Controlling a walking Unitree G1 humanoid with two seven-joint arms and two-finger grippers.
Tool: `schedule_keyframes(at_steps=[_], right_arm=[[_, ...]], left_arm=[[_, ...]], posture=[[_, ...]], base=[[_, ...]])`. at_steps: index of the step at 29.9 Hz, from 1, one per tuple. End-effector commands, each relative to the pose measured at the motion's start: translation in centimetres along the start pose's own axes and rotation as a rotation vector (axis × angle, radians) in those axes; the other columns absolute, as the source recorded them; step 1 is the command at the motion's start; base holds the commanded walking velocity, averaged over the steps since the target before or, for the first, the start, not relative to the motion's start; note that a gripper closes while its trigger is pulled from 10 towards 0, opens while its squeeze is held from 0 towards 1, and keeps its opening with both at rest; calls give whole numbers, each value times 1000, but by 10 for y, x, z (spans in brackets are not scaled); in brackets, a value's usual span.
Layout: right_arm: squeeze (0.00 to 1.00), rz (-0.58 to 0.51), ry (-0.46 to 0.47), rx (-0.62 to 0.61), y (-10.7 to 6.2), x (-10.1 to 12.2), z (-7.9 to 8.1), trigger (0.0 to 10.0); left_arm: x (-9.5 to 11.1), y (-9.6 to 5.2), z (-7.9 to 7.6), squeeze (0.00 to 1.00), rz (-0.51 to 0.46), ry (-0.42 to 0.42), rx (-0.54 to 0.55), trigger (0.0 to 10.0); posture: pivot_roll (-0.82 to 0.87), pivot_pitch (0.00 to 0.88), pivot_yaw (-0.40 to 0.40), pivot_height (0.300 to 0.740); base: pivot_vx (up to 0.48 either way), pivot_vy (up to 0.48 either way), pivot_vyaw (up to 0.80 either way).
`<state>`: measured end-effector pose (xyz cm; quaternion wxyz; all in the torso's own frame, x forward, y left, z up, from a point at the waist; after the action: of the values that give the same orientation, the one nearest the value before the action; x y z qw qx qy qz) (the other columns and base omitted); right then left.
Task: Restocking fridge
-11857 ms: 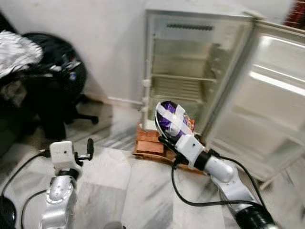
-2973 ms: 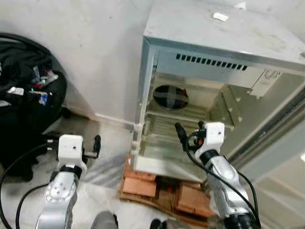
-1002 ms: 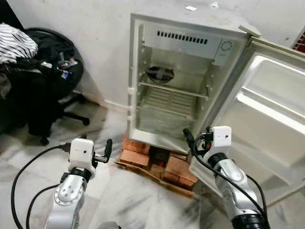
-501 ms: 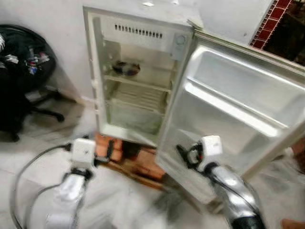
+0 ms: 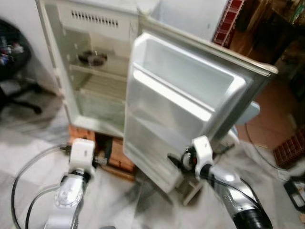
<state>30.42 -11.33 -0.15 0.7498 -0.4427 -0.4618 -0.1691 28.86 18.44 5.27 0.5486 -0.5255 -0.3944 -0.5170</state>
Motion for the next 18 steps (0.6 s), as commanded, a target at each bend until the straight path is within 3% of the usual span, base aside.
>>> schedule_keyframes(at_steps=[1,5,11,13,18], right_arm=[[0,52,-2,18,-5,-8,-8,10000],[0,96,-53,18,-10,-13,-18,10000],[0,96,-118,-187,-14,-4,-59,10000],[0,15,-117,-347,-16,21,-85,10000],[0,-107,-85,-522,-24,59,-112,10000]], left_arm=[[5,2,-7,0,-16,0,-17,10000],[-1,-3,-4,0,9,-4,-1,10000],[-21,-25,-6,0,74,-24,16,10000],[-23,-29,-5,0,86,-16,37,10000],[-25,-34,6,0,109,-5,93,10000]], posture=[[109,10,-100,740],[115,9,-98,740],[127,10,-97,740],[134,11,-98,740],[150,7,-102,740]], base=[[0,0,0],[0,0,0],[0,0,0],[0,0,0],[0,0,0]])
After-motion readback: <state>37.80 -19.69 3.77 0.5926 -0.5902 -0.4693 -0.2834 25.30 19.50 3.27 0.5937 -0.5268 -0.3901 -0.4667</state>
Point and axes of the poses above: a point about 5 cm out from each wrist's last joint towards the gripper, its own y axis pointing out of the wrist towards the gripper, its own x axis along the axis of the wrist's last joint, z = x × y, the point moved 6 cm from there along y, pointing out of the wrist towards the gripper
